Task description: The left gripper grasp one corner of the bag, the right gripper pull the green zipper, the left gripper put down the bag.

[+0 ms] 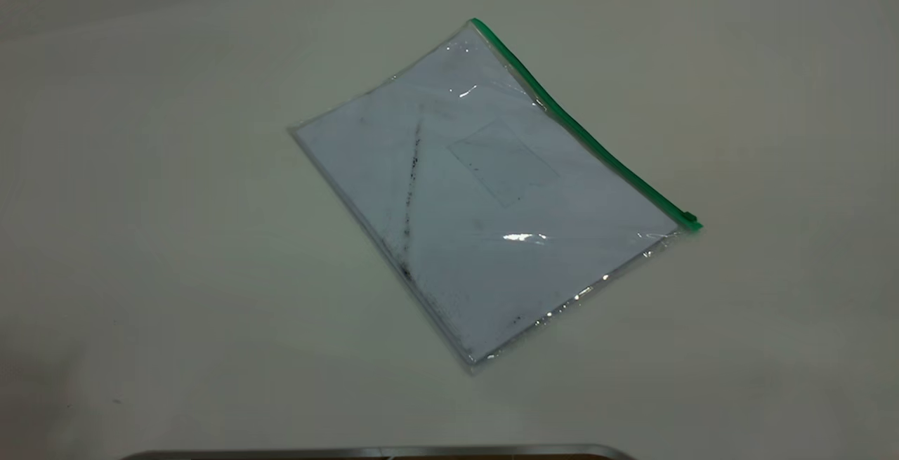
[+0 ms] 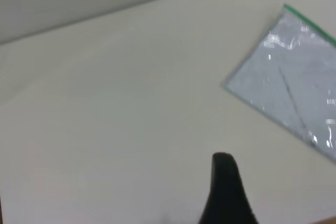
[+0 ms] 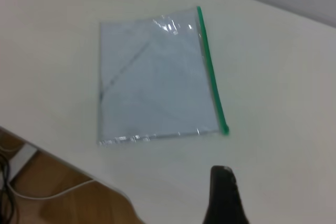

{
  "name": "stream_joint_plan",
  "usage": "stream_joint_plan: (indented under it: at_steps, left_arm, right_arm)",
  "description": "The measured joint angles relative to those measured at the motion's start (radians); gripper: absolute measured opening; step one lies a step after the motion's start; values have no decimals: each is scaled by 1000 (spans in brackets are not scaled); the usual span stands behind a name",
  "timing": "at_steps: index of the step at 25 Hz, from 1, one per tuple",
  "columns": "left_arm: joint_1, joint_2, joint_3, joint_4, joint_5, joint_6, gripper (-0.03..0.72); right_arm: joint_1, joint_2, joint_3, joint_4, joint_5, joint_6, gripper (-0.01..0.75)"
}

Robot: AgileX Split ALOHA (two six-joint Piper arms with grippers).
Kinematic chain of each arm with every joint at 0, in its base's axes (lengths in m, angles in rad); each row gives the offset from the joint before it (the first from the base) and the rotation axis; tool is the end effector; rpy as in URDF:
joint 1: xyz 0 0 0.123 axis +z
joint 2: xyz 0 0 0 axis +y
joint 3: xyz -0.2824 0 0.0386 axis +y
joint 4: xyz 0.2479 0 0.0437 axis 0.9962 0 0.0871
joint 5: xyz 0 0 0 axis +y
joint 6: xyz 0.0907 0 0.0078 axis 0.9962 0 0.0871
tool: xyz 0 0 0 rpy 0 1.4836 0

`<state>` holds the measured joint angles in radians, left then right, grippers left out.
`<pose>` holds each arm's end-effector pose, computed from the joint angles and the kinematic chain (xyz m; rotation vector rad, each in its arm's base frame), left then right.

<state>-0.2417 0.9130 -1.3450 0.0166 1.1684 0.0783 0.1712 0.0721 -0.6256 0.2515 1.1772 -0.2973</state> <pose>0.1335 -0.0315 0.4584 0.3526 2.1926 -0.0695 -0.0177 0.0182 0.3048 -0.5210 2.0222 0.2259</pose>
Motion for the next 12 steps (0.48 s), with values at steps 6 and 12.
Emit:
stream_joint_plan:
  at_steps: [6,12]
  left_arm:
    - [0,-222,211,0,0,-2,588]
    - [0,-384,363,0,0,-4,588]
  right_arm:
    - [0,-91,65,-54,5,15,557]
    - [0,-91,121,-88,-16,16,557]
